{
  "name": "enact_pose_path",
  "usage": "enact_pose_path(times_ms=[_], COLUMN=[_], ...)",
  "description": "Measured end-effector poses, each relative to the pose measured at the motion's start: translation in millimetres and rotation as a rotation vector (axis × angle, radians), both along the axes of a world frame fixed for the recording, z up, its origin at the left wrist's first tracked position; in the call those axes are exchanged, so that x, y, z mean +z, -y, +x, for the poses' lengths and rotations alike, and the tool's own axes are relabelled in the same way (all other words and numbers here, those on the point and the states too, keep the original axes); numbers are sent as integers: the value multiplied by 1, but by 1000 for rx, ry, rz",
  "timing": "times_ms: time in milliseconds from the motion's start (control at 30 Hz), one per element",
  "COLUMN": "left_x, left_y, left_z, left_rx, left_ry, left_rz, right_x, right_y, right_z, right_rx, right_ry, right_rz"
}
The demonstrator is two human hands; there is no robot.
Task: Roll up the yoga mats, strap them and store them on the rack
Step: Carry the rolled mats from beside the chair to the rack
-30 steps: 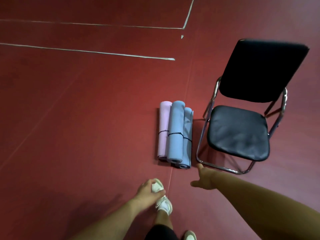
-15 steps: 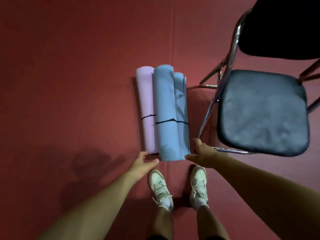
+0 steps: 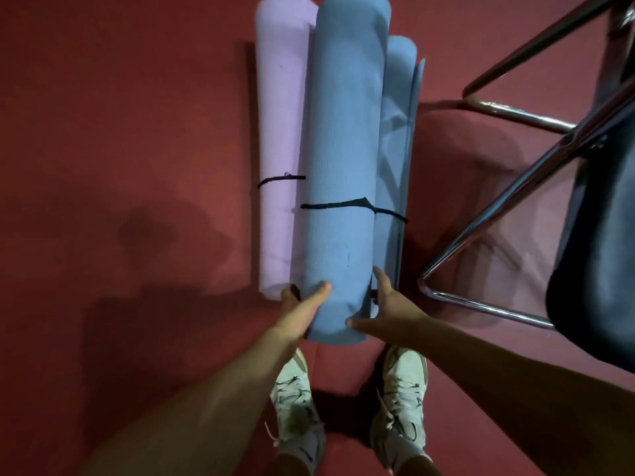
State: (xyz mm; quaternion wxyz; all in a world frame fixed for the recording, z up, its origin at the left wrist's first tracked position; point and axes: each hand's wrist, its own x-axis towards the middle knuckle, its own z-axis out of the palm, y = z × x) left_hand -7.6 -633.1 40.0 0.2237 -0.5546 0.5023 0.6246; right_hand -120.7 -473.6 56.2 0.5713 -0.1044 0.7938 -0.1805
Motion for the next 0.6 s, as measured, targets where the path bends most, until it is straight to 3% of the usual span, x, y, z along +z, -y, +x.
enact_pose_path(times_ms=[167, 467, 600], left_x=[85, 398, 509], left_y=[3, 98, 116], left_z=[-3, -43, -25], left_rx=[-65, -259, -449], left_ry=[-74, -587, -652], left_rz=[-85, -18, -134], right_x=[63, 354, 460], right_y=[5, 50, 79], right_z=[3, -82, -88], right_rx=[91, 399, 545], right_ry=[-143, -363, -455], right_rz=[-115, -585, -741])
